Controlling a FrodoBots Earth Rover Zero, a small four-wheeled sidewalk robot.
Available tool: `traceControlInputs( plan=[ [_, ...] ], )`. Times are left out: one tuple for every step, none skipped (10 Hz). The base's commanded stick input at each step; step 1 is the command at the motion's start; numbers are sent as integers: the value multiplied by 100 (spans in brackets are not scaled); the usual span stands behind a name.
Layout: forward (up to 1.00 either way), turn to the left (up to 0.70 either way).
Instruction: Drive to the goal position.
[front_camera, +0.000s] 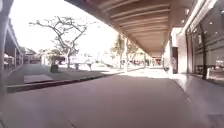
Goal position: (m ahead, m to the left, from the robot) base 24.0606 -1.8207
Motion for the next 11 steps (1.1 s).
traceControlInputs(
  plan=[
    [70, -35],
    [70, -35],
    [70, -35],
    [70, -35],
    [70, -35],
    [70, -35],
    [70, -35],
    [70, -35],
    [70, -35],
    [70, -35],
    [70, -18]
  ],
)
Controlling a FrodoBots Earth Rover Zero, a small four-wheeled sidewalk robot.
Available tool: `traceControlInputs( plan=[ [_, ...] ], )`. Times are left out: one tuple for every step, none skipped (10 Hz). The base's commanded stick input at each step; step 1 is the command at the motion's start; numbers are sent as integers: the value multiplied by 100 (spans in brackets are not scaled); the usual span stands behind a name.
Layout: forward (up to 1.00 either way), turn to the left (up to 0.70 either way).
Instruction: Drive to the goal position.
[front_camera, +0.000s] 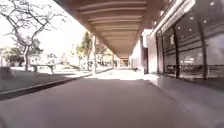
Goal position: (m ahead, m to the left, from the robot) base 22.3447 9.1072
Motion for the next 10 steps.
traceControlInputs(
  plan=[
    [70, -1],
    [70, 0],
    [70, 0],
    [70, 0],
    [70, 0],
    [70, 0],
    [70, 0],
    [70, 5],
    [70, 17],
    [70, 29]
  ],
)
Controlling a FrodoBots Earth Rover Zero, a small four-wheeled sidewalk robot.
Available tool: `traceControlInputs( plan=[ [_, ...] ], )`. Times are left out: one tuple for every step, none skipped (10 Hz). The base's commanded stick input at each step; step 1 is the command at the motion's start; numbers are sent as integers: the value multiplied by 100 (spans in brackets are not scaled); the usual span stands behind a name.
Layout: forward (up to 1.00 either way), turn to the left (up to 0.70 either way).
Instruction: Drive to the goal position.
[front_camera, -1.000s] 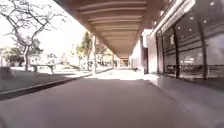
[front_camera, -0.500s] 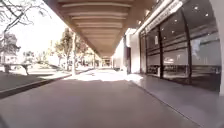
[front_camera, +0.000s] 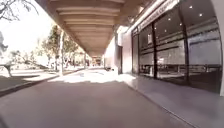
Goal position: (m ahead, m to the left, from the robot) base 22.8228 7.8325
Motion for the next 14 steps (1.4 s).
traceControlInputs(
  plan=[
    [70, 26],
    [70, 8],
    [70, 8],
    [70, 22],
    [70, 34],
    [70, 28],
    [70, 22],
    [70, 16],
    [70, 11],
    [70, 5],
    [70, 0],
    [70, 0],
    [70, 0],
    [70, 0]
  ],
)
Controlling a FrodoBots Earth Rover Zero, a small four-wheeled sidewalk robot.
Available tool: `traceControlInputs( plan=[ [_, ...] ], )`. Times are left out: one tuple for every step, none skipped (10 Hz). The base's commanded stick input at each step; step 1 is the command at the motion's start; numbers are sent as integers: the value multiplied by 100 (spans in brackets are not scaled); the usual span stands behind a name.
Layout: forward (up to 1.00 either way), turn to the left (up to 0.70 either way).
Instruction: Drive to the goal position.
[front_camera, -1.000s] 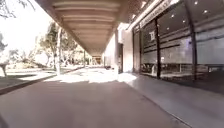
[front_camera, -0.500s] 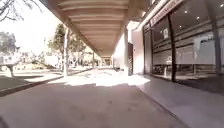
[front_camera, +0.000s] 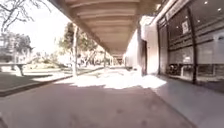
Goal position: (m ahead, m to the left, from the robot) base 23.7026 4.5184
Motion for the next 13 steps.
traceControlInputs(
  plan=[
    [70, 0],
    [70, 0],
    [70, 0],
    [70, 0],
    [70, 0],
    [70, 0],
    [70, 0],
    [70, -35],
    [70, -35],
    [70, -35],
    [70, -35],
    [70, -29],
    [70, -12]
  ],
)
